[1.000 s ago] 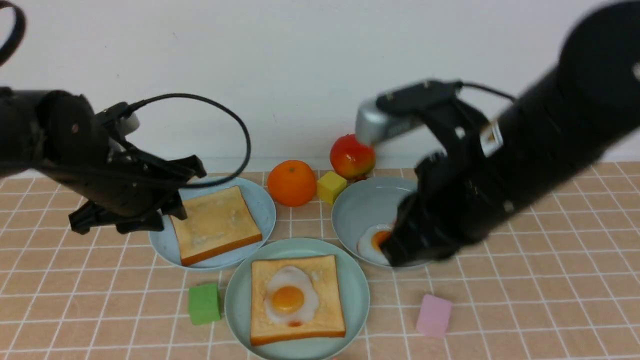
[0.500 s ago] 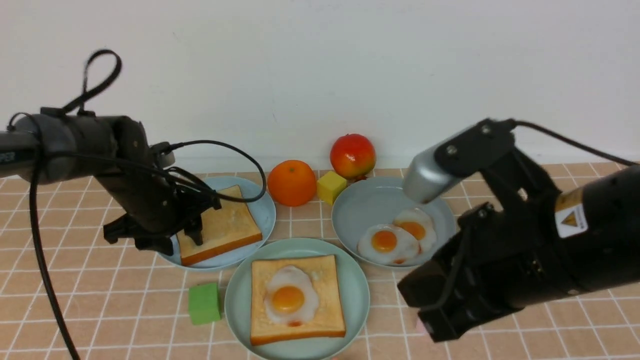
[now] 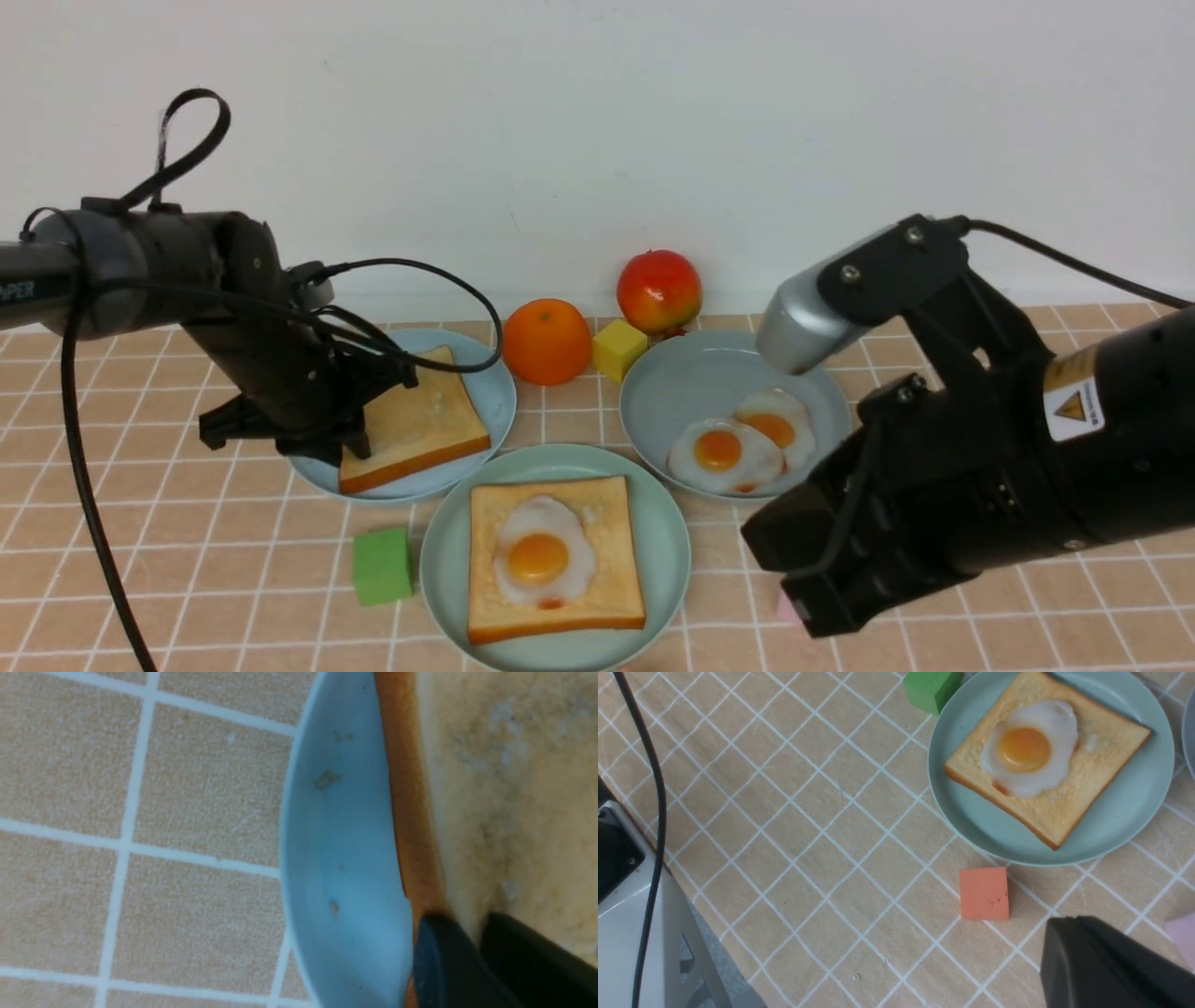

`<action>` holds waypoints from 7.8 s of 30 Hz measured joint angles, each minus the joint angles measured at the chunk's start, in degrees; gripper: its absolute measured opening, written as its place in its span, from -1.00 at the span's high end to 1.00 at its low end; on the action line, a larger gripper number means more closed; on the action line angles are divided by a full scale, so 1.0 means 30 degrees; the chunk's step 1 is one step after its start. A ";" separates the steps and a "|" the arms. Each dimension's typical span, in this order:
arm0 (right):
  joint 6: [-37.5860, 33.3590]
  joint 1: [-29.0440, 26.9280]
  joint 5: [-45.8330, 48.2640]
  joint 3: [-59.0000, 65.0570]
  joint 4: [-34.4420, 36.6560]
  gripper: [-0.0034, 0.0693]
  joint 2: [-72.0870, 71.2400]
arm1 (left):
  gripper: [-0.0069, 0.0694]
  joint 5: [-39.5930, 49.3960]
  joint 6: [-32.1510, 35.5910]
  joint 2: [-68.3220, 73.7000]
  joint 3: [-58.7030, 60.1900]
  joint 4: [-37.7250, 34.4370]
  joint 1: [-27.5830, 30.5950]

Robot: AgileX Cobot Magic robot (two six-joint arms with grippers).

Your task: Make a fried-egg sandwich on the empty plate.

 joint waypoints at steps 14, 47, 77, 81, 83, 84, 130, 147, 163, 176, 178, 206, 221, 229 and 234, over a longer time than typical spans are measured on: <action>0.0000 0.0000 0.0020 0.0000 0.0023 0.89 0.0000 | 0.73 0.3047 0.3045 -0.6884 0.1700 -0.3618 -0.0152; 0.0000 0.0000 0.0765 0.0000 0.0177 0.78 0.0000 | 0.54 -0.3713 0.8539 -0.6570 0.8365 -0.9740 -0.4408; 0.8387 0.0000 -0.1744 0.5210 -0.5872 0.70 -0.8429 | 0.85 0.5917 0.7548 -2.0950 0.9612 -0.7888 -0.3978; 0.8430 0.0000 -0.2796 0.7549 -0.6065 0.70 -1.2222 | 0.85 0.6671 0.6678 -2.3797 1.1387 -0.8100 -0.3978; 0.8430 0.0000 -0.3186 0.9144 -0.6126 0.71 -1.4839 | 0.85 0.7200 0.5632 -2.6157 1.3029 -0.8218 -0.3978; 0.8430 0.0000 -0.3190 0.9716 -0.6126 0.72 -1.6169 | 0.85 0.7430 0.4965 -2.7490 1.3954 -0.8261 -0.3978; 0.8453 0.0000 -0.1970 1.1331 -0.6896 0.91 -2.1846 | 0.85 -0.6104 -0.1842 -3.8512 2.5629 0.3585 0.0684; 0.8453 0.0000 -0.1935 1.1331 -0.6896 0.88 -2.1846 | 0.85 -0.4890 -0.0092 -3.8568 2.6654 0.4494 0.1296; 0.8453 0.0000 -0.1935 1.1331 -0.6896 0.83 -2.1846 | 0.82 -0.4903 -0.0077 -3.8568 2.6661 0.4536 0.1296; 0.8453 -0.1928 -0.2153 1.2235 -0.7191 0.79 -2.2344 | 0.82 -0.4903 -0.0077 -3.8568 2.6661 0.4536 0.1296; 0.8453 -0.3131 -0.2313 1.2619 -0.7596 0.79 -2.2450 | 0.82 -0.4903 -0.0077 -3.8568 2.6661 0.4536 0.1296; 0.3957 -1.4780 -0.7112 1.9812 -0.6333 0.70 -2.3571 | 0.82 -0.4903 -0.0077 -3.8568 2.6661 0.4550 0.1296; 0.6936 -1.3903 -0.7091 1.9812 -0.8679 0.67 -2.3584 | 0.82 -0.4903 -0.0077 -3.8568 2.6661 0.4550 0.1296; 0.6936 -1.3903 -0.7091 1.9812 -0.8684 0.65 -2.3584 | 0.82 -0.4903 -0.0077 -3.8568 2.6661 0.4550 0.1296; 0.6936 -1.3903 -0.7091 1.9812 -0.8684 0.63 -2.3584 | 0.82 -0.4903 -0.0077 -3.8568 2.6661 0.4550 0.1296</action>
